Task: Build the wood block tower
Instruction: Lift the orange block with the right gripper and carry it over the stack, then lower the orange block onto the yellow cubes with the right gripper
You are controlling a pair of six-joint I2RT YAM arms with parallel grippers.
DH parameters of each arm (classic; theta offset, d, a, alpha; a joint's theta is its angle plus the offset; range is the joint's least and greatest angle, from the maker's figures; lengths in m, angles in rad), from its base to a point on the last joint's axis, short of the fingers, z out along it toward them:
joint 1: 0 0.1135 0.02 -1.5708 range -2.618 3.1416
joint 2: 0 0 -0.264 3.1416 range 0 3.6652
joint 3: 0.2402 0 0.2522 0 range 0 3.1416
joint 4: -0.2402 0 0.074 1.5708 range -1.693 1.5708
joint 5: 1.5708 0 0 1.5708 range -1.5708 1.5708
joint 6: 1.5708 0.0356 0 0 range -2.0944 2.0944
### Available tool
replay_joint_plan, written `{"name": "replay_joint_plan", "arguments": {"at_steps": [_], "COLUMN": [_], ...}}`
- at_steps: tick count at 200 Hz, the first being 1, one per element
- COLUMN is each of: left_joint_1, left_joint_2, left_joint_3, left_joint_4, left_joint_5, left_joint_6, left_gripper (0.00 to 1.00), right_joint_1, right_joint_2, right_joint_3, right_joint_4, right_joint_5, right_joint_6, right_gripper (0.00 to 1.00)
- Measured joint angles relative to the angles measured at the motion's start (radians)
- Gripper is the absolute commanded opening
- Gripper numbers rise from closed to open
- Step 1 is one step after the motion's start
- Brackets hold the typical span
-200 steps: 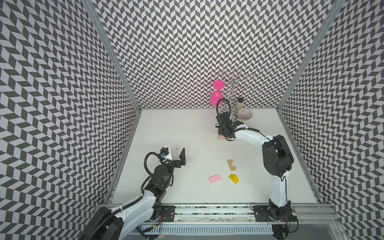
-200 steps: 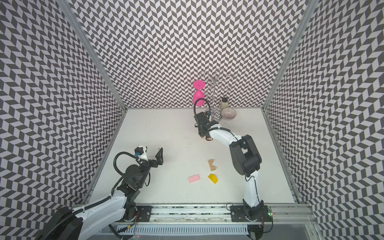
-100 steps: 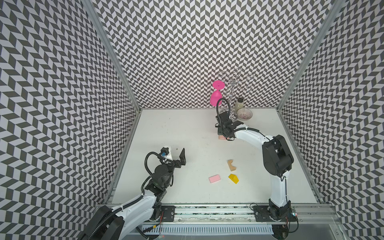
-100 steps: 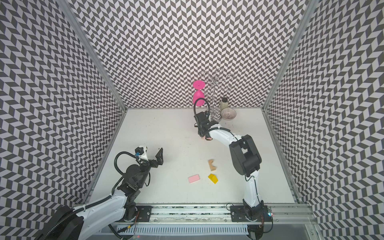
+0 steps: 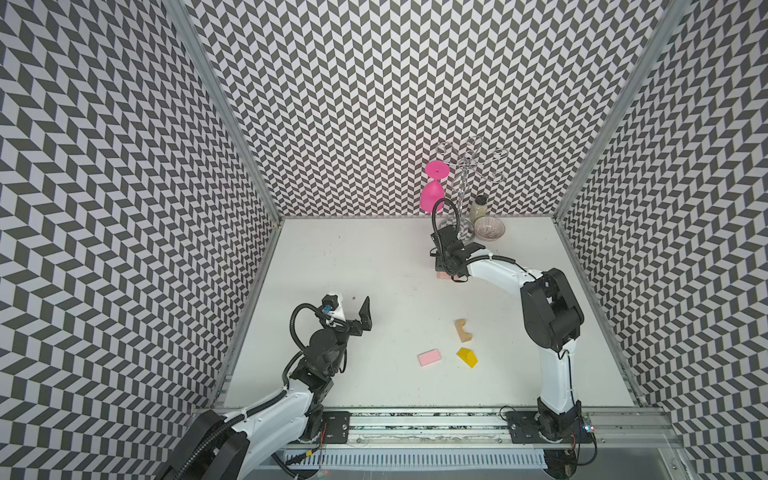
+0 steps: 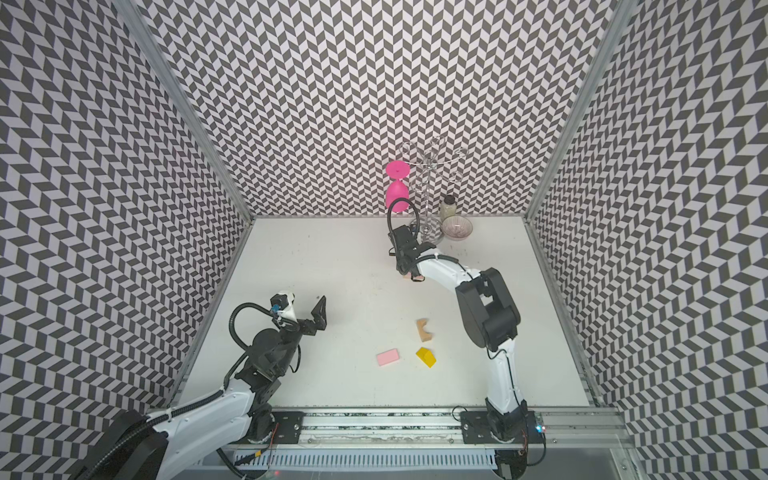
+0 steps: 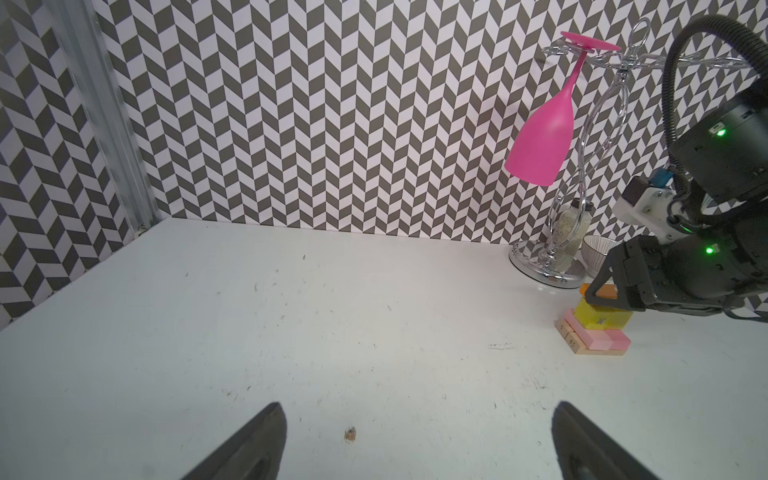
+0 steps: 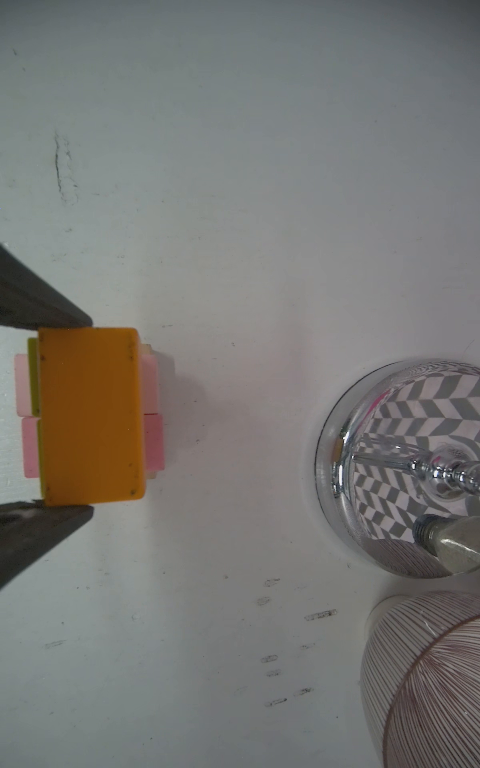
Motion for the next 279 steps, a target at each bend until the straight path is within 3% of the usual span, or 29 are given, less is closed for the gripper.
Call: {"name": "replay_joint_plan", "arguments": {"at_steps": [279], "left_joint_1": [0.0], "left_joint_2": [0.001], "left_joint_3": [0.0], "left_joint_4": [0.0], "left_joint_5": [0.001], "left_joint_6": [0.0], "left_gripper": [1.0], "right_joint_1": [-0.004], "right_joint_2": [-0.047], "right_joint_3": [-0.071], "right_joint_4": [0.031], "right_joint_5": [-0.021], "right_joint_6": [0.0], "right_gripper": [0.58]}}
